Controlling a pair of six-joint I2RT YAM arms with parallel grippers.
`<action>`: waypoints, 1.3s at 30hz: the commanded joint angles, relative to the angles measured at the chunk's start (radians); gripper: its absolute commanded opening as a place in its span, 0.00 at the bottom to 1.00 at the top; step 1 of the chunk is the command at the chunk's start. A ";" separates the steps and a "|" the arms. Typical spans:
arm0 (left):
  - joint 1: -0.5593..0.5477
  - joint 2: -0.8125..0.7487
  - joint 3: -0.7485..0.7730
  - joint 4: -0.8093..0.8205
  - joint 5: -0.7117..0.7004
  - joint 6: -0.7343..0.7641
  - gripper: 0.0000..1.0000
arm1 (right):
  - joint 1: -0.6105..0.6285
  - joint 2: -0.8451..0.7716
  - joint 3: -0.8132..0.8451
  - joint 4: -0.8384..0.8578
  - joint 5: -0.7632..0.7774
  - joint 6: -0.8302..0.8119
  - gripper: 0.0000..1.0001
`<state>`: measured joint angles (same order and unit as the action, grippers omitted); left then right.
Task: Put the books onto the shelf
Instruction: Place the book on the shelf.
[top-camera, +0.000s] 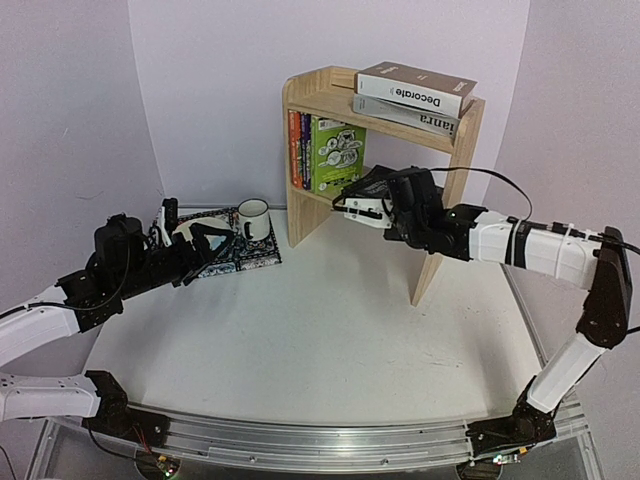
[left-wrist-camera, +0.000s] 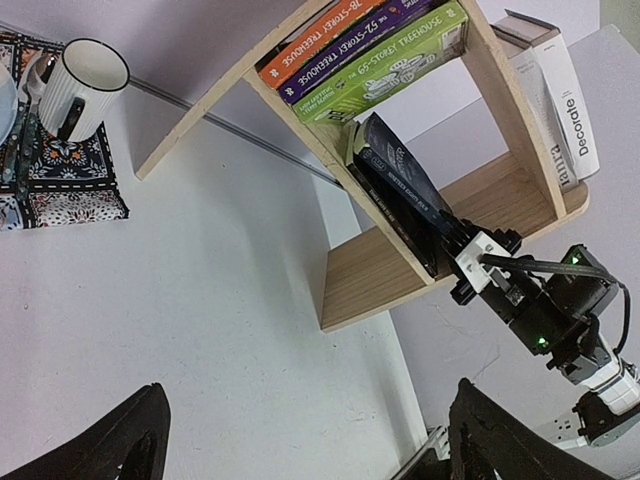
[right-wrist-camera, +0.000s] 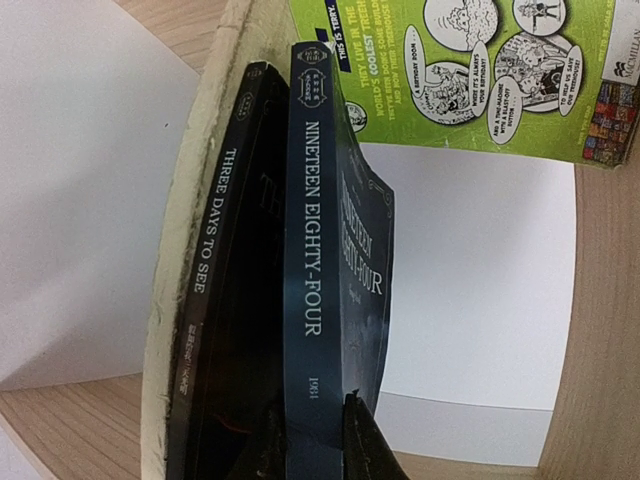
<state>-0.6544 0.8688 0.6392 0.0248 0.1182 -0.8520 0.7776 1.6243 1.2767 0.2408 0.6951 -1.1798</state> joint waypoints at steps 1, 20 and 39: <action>0.003 0.005 0.001 0.019 -0.011 0.016 0.98 | -0.003 -0.101 -0.026 0.006 0.041 0.044 0.10; 0.004 0.001 -0.002 0.025 -0.002 0.010 0.98 | -0.034 -0.087 -0.020 -0.032 0.064 0.081 0.16; 0.004 -0.016 -0.009 0.024 -0.012 0.011 0.98 | -0.055 0.008 0.078 -0.096 0.089 0.149 0.17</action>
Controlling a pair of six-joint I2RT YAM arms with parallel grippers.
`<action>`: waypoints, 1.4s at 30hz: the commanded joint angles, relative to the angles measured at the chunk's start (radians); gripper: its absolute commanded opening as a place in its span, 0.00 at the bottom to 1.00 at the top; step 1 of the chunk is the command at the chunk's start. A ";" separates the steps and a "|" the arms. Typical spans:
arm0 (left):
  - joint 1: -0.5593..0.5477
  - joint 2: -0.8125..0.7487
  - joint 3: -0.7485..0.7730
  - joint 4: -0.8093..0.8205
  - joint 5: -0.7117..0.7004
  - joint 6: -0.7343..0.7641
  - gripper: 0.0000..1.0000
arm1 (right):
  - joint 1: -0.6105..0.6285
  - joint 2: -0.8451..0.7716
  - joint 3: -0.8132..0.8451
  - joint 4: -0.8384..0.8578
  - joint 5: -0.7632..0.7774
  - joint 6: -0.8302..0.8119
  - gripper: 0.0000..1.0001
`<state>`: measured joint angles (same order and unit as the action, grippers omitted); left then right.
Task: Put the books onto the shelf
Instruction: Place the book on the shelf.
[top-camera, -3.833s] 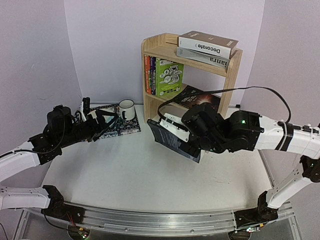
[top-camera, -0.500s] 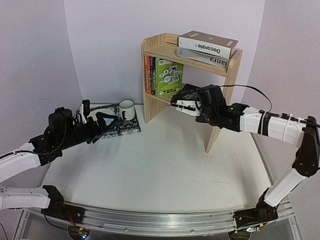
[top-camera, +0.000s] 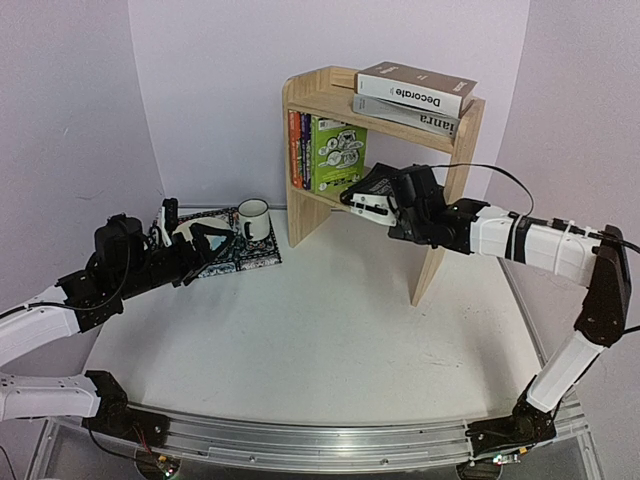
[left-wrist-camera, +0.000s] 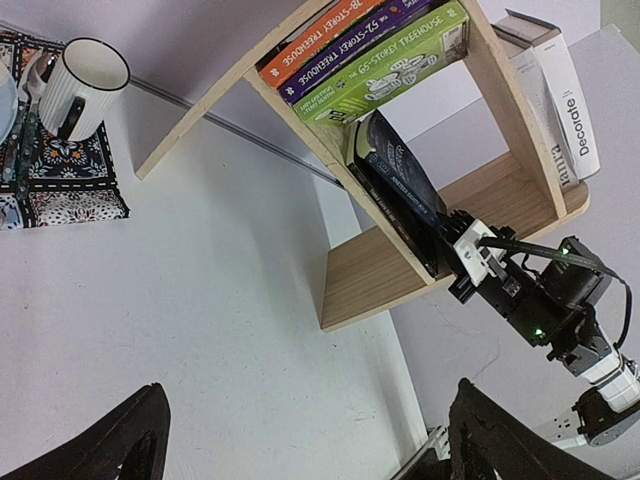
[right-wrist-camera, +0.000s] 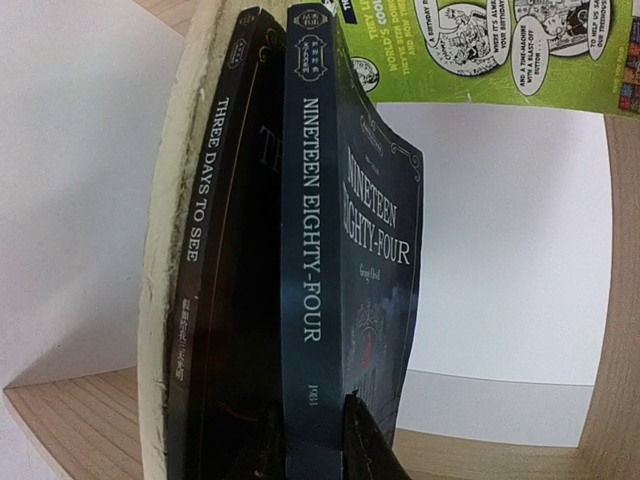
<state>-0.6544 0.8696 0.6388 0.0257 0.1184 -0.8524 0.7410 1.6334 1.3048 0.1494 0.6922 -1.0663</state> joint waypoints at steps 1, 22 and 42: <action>0.004 -0.017 -0.010 0.023 -0.014 0.011 0.98 | -0.019 -0.001 0.050 -0.006 0.091 0.035 0.17; 0.004 0.041 0.020 0.023 0.005 0.011 0.98 | -0.019 -0.061 0.104 -0.149 -0.035 0.193 0.60; 0.004 0.028 0.012 0.023 -0.010 0.017 0.99 | 0.003 -0.010 0.193 -0.232 -0.155 0.278 0.61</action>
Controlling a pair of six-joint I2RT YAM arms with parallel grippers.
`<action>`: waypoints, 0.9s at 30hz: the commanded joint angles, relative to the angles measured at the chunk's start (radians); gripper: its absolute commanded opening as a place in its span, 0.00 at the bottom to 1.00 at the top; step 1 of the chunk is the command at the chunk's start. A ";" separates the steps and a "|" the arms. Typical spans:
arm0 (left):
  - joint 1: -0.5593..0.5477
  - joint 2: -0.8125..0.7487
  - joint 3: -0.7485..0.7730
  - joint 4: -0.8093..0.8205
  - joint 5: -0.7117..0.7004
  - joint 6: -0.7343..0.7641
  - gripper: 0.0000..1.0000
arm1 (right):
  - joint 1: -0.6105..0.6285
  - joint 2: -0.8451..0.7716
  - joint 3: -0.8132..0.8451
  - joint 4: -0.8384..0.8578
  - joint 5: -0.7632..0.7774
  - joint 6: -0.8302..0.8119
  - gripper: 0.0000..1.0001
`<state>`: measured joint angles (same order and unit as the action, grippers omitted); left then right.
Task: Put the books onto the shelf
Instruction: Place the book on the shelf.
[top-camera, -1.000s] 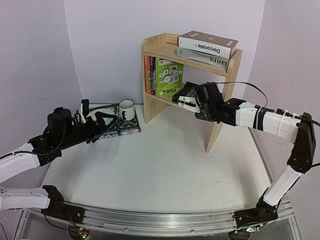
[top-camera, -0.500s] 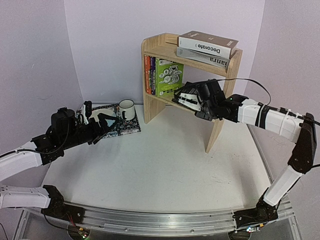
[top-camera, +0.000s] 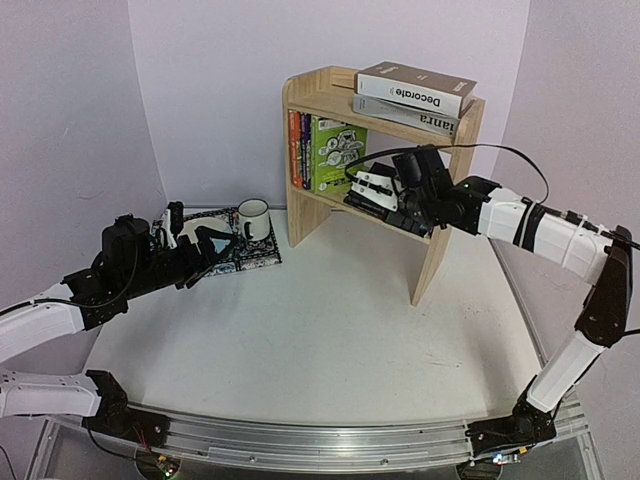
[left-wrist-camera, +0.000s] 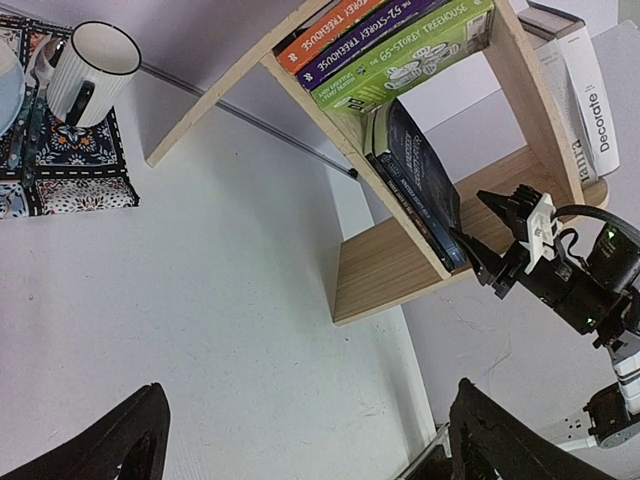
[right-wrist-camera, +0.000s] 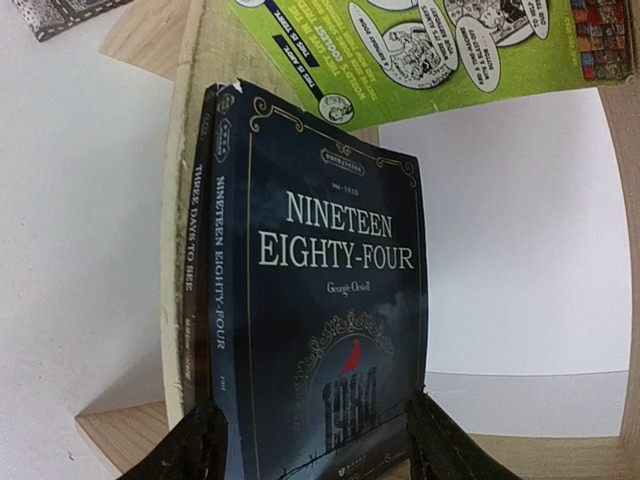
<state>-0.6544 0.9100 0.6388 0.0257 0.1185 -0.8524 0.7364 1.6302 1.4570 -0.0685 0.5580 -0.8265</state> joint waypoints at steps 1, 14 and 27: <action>0.004 -0.008 0.014 0.023 -0.008 0.018 0.99 | 0.008 0.004 0.046 -0.014 -0.015 0.038 0.60; 0.003 -0.005 0.013 0.023 -0.026 0.053 0.99 | 0.081 0.040 0.036 0.000 -0.012 0.067 0.57; 0.004 -0.033 0.018 0.023 -0.039 0.135 0.99 | 0.271 -0.157 -0.203 0.080 -0.033 0.223 0.98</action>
<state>-0.6544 0.9094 0.6388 0.0257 0.1010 -0.7750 0.9947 1.6169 1.3494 -0.0400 0.5611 -0.7149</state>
